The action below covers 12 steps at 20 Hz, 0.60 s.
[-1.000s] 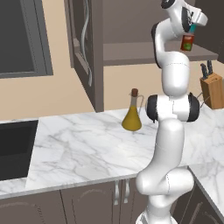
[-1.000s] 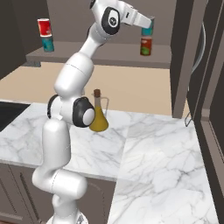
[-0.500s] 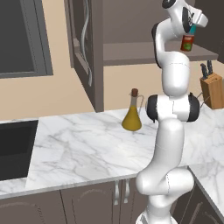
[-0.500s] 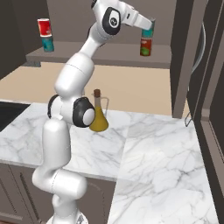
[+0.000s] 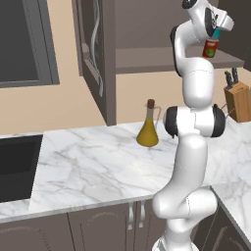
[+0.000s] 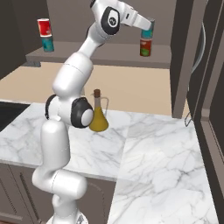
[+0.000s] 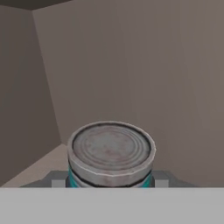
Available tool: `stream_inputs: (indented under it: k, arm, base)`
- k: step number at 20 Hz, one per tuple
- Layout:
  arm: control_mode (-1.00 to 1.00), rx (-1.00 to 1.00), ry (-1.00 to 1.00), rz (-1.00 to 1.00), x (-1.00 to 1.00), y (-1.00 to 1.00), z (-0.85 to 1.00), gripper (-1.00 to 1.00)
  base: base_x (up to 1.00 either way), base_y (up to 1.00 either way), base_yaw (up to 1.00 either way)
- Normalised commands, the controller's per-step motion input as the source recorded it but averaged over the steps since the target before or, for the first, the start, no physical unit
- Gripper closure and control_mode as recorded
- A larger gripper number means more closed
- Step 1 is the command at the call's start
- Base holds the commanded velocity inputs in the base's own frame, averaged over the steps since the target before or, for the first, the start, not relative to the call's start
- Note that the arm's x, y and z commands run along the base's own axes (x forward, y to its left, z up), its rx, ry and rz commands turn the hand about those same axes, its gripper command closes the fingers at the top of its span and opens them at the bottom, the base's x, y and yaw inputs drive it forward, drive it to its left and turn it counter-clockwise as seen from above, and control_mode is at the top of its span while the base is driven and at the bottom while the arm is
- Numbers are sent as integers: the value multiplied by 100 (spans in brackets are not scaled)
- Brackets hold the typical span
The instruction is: Stack two cans on top of the other two cans in the cabinet.
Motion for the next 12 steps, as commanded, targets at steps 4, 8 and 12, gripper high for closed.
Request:
stream_inputs:
  k: [4,8,12]
  arm:
    - [-100,0,-1,0,2,0,-24,-100]
    - [-100,0,-6,0,17,0,-17,-100]
    - [-100,0,-7,0,18,0,-14,-100]
  base:
    - [0,0,0]
    - [0,0,0]
    - [0,0,0]
